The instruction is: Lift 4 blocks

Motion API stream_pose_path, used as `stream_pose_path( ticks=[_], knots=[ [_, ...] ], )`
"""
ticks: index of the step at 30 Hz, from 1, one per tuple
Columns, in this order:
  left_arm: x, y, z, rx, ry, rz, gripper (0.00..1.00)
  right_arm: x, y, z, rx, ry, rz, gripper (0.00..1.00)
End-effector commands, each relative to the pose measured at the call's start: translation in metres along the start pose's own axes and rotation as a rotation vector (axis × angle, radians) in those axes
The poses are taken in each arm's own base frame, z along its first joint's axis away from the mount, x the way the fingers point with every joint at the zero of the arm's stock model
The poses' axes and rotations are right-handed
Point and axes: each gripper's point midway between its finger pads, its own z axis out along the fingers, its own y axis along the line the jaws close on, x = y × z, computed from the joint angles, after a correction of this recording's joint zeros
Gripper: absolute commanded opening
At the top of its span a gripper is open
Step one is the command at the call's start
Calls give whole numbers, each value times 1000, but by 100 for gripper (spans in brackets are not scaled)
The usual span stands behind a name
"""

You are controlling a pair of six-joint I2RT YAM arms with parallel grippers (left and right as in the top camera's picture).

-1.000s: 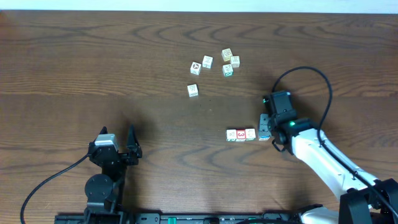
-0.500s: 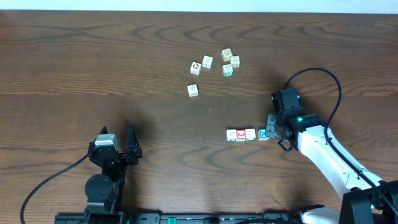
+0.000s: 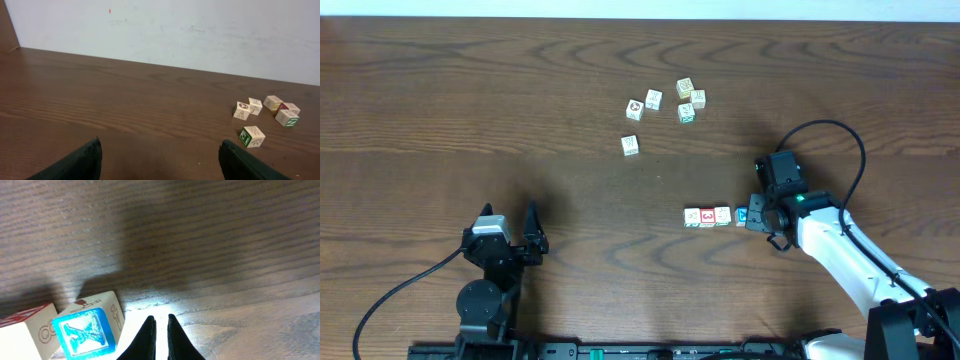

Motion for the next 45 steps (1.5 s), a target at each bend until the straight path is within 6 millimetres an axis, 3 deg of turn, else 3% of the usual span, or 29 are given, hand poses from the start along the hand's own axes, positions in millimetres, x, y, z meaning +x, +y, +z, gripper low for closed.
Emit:
stream_pose_path(
  ticks=[1, 15, 45],
  knots=[
    [16, 8, 1, -36, 48, 3, 75, 5, 0, 3, -10, 16, 18, 7],
    [16, 8, 1, -36, 48, 3, 75, 9, 15, 3, -98, 38, -24, 4],
    [16, 8, 1, -36, 48, 3, 75, 15, 27, 6, -174, 49, -95, 1]
  ],
)
